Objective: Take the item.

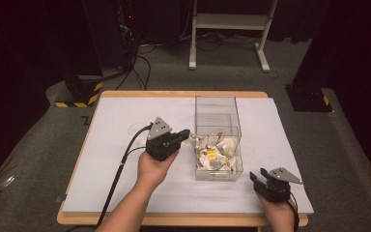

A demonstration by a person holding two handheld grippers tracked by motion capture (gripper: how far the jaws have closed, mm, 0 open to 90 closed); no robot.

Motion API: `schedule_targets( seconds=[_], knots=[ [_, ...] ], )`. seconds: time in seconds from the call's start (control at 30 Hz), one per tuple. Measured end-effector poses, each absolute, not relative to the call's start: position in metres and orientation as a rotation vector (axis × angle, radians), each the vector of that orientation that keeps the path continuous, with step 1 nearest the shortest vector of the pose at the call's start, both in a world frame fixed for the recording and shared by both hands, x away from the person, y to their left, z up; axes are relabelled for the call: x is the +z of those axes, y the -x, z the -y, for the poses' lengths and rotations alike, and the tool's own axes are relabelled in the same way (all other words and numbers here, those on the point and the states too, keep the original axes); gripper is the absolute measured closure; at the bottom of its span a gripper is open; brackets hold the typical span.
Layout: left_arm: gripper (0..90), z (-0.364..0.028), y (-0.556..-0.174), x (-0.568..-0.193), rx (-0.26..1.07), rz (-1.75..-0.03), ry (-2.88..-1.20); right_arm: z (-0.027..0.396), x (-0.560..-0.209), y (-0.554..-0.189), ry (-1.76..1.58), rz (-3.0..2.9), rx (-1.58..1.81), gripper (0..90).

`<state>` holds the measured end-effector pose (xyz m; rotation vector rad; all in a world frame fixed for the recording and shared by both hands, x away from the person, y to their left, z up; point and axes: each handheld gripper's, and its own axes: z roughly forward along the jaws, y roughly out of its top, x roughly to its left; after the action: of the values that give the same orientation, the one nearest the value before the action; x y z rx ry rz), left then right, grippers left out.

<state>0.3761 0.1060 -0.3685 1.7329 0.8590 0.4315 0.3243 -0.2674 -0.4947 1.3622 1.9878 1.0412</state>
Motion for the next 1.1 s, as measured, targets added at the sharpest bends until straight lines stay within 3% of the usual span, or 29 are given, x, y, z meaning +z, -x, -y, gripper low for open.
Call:
schedule_targets(
  seconds=[1.1],
  knots=[
    [89.9, -0.172, -0.39, -0.368, 0.526, -0.991, -1.675, 0.267, -0.496, -0.328, -1.387, -2.004, 1.025, 51.2]
  ],
)
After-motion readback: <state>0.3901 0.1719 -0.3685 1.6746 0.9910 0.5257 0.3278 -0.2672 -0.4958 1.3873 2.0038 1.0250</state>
